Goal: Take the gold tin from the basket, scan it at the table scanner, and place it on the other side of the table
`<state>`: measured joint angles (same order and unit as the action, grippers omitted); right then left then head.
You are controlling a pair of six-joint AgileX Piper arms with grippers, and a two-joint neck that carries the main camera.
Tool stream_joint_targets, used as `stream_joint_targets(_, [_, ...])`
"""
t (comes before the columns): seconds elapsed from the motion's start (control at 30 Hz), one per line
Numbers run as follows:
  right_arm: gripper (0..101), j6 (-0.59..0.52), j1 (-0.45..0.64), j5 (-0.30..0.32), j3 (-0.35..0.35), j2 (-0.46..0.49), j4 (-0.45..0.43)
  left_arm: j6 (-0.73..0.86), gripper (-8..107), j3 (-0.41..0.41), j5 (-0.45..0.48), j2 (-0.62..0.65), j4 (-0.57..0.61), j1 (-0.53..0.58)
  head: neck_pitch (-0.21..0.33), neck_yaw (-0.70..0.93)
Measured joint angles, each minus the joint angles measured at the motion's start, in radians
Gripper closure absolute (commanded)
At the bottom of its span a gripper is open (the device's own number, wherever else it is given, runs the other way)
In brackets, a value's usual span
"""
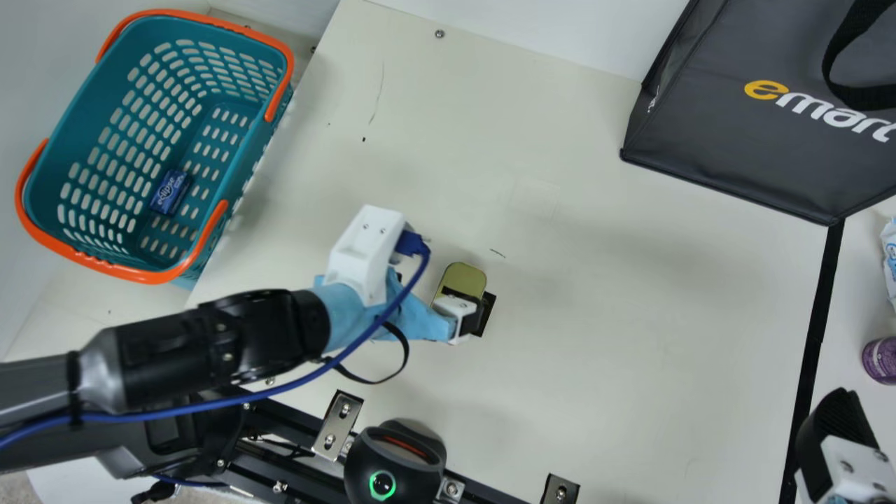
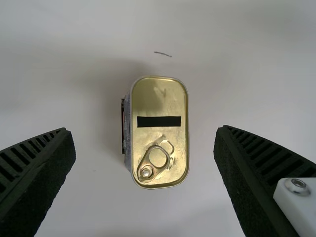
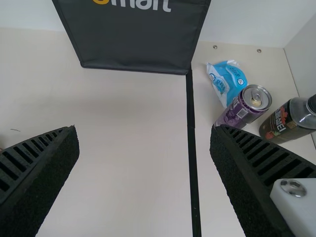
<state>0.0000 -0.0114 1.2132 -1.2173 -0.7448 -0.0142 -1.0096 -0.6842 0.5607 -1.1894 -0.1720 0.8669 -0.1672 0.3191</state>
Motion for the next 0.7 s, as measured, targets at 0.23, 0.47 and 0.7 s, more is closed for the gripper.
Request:
stream_joint_targets(0.23, [6, 0.0, 0.0, 0.0, 0.0, 0.0, 0.0, 0.16, 9, -0.04, 0.113, 0.118, 0.059, -0.105, 0.0, 0.0])
stream_joint_targets(0.47, [6, 0.0, 0.0, 0.0, 0.0, 0.0, 0.0, 0.288, 9, -0.104, 0.251, 0.206, 0.052, -0.193, 0.0, -0.002])
stream_joint_targets(0.7, [6, 0.0, 0.0, 0.0, 0.0, 0.0, 0.0, 0.365, 9, -0.186, 0.371, 0.266, 0.034, -0.273, 0.0, 0.0])
